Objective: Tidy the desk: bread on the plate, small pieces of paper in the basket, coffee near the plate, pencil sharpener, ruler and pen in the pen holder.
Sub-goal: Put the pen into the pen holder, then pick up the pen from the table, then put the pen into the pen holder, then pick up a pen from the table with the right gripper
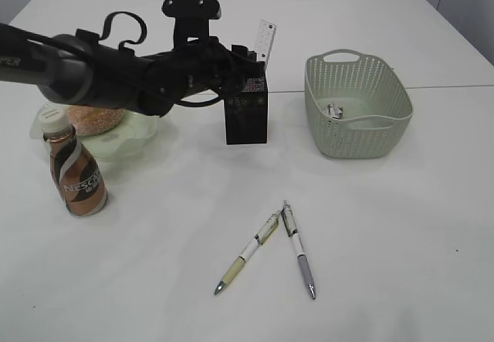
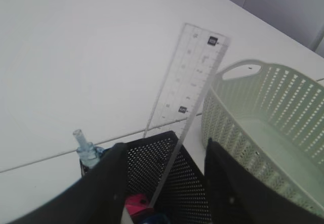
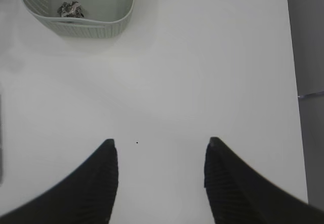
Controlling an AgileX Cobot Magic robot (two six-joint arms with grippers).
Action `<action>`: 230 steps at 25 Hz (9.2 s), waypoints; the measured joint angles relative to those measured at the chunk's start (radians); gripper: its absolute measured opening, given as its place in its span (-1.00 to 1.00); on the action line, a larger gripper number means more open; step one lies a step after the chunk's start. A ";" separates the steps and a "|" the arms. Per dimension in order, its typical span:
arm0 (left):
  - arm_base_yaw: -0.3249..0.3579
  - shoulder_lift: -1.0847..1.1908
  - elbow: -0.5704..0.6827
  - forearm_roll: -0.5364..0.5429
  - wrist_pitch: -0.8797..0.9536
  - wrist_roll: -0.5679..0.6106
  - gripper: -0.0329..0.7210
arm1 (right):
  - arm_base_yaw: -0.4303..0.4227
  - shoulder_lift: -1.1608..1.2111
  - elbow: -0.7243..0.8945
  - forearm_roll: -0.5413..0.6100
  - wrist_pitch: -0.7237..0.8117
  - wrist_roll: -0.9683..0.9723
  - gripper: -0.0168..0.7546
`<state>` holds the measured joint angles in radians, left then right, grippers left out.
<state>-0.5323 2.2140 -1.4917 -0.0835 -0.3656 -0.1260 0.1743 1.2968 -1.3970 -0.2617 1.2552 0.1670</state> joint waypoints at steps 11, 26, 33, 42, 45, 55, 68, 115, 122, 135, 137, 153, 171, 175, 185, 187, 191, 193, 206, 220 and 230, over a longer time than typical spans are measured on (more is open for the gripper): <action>0.000 -0.216 0.000 0.028 0.377 0.000 0.03 | 0.000 0.000 0.000 0.000 0.000 0.000 0.09; -0.063 -0.327 0.000 0.036 1.167 0.000 0.00 | 0.000 0.000 0.000 0.010 0.000 0.000 0.09; -0.177 -0.272 -0.002 0.036 1.315 0.026 -0.01 | 0.000 0.000 0.000 0.021 0.000 0.000 0.09; -0.280 -0.150 -0.002 0.030 1.315 0.029 -0.03 | 0.000 0.000 0.000 0.023 0.000 0.000 0.09; -0.280 -0.132 -0.002 0.030 1.297 0.030 -0.03 | 0.000 0.000 0.000 0.023 0.000 0.000 0.09; -0.280 -0.056 -0.031 0.034 1.221 0.032 -0.04 | 0.000 0.000 0.000 0.023 0.000 0.000 0.09; -0.272 0.022 -0.081 0.051 1.245 0.032 -0.14 | 0.000 0.000 0.000 0.023 0.000 0.000 0.09; -0.248 -0.099 0.030 0.019 1.279 0.053 -0.74 | 0.000 0.000 0.000 0.023 0.000 0.000 0.09; -0.215 -0.379 0.412 -0.022 0.872 0.053 -0.74 | 0.000 0.000 0.000 0.023 0.000 0.000 0.09; -0.213 -0.473 0.590 -0.052 -0.147 0.062 -0.74 | 0.000 0.000 0.000 0.023 0.000 0.000 0.09; -0.205 -0.452 0.546 -0.052 -0.205 0.066 -0.74 | 0.000 0.000 0.000 0.023 0.000 0.000 0.09; -0.042 -0.133 0.124 -0.054 -0.236 0.070 -0.73 | 0.000 0.000 0.000 0.023 0.000 0.000 0.09; -0.001 0.047 0.038 -0.054 -0.220 0.070 -0.72 | 0.000 0.000 0.000 0.009 0.000 0.000 0.09; 0.005 0.051 0.038 -0.056 -0.220 0.070 -0.72 | 0.000 0.000 0.000 0.009 0.000 0.000 0.09; 0.005 0.051 0.038 -0.056 -0.158 0.070 -0.51 | 0.000 0.000 0.000 0.009 -0.002 0.000 0.09; 0.005 0.051 0.038 -0.056 -0.123 0.066 -0.31 | 0.000 0.000 0.000 0.009 -0.002 0.000 0.09; 0.005 0.051 0.038 -0.056 -0.065 0.057 0.04 | 0.000 0.000 0.000 0.009 -0.002 0.000 0.09; 0.005 0.051 0.036 -0.056 -0.065 0.055 0.08 | 0.000 0.000 0.000 0.018 -0.002 0.000 0.09; 0.013 -0.078 0.036 -0.026 0.009 0.053 0.10 | 0.000 0.000 -0.027 0.056 -0.006 0.000 0.09; 0.076 -0.471 0.036 0.176 0.878 0.053 -0.02 | 0.008 0.026 -0.076 0.255 -0.002 0.081 0.09; 0.080 -0.678 0.036 0.244 1.485 -0.052 -0.06 | 0.235 0.177 -0.076 0.213 -0.002 0.210 0.09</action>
<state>-0.4525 1.5362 -1.4555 0.1602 1.1197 -0.1780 0.4088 1.4736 -1.4731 -0.0489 1.2532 0.3770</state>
